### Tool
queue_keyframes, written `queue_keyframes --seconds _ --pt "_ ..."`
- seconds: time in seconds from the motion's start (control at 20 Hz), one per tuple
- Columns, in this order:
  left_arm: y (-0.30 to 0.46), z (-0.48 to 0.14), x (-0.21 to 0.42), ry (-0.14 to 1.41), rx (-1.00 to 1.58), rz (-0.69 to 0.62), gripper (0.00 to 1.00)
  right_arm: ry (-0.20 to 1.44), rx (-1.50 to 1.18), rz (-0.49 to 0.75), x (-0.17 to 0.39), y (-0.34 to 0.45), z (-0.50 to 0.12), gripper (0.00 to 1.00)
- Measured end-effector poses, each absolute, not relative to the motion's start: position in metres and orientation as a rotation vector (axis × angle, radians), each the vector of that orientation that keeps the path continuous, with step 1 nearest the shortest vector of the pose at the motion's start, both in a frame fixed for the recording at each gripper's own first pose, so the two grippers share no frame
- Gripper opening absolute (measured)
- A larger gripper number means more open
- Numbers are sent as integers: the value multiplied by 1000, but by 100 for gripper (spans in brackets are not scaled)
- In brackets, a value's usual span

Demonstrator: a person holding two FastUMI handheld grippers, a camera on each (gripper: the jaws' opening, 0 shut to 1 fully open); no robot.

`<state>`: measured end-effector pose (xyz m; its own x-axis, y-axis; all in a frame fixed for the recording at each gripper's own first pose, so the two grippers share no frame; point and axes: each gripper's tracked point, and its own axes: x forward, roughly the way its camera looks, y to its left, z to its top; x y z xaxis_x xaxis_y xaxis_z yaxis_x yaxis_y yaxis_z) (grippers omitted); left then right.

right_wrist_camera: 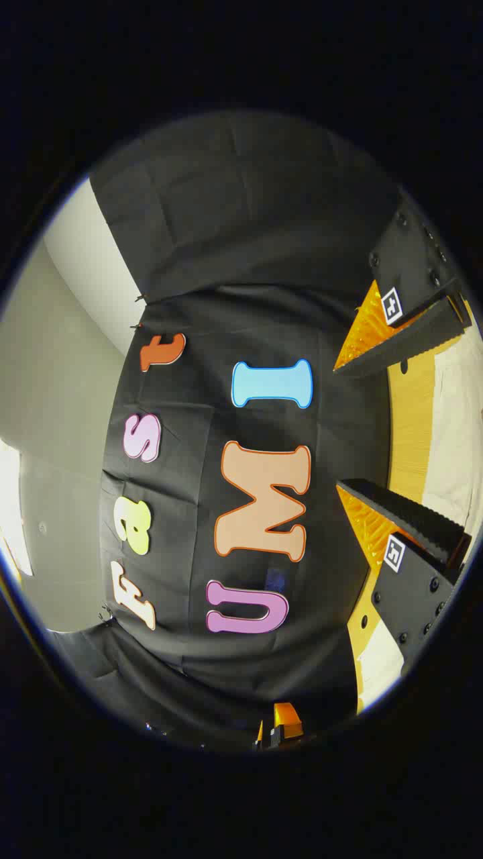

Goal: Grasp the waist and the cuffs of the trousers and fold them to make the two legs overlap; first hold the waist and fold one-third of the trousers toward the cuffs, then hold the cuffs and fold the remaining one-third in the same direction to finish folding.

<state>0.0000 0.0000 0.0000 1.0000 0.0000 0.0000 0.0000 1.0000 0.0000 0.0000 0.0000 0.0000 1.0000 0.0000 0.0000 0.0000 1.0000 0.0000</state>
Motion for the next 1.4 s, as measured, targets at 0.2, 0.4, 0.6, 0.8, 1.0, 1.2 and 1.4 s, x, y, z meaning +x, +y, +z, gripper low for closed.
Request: queue_keyframes --seconds 0.2,0.4,0.6,0.8,1.0,1.2,1.4 --pt "-1 1 4 -2 -1 -7 96 7 19 3 5 3 0 97" --pt "-2 3 7 -10 6 -7 95 12 31 -5 9 2 0 97" --pt "-3 2 8 -9 6 -12 96 12 16 -7 11 0 -3 97" --pt "-1 -3 10 3 4 -1 95 13 1 -8 13 -5 -6 97" --pt "1 -5 12 4 3 10 95 12 1 -14 16 -8 -6 97" --pt "1 -4 14 3 2 16 96 10 2 -10 18 -8 -6 97" --pt "2 -3 14 5 6 22 95 3 -7 -12 19 -11 -4 98"
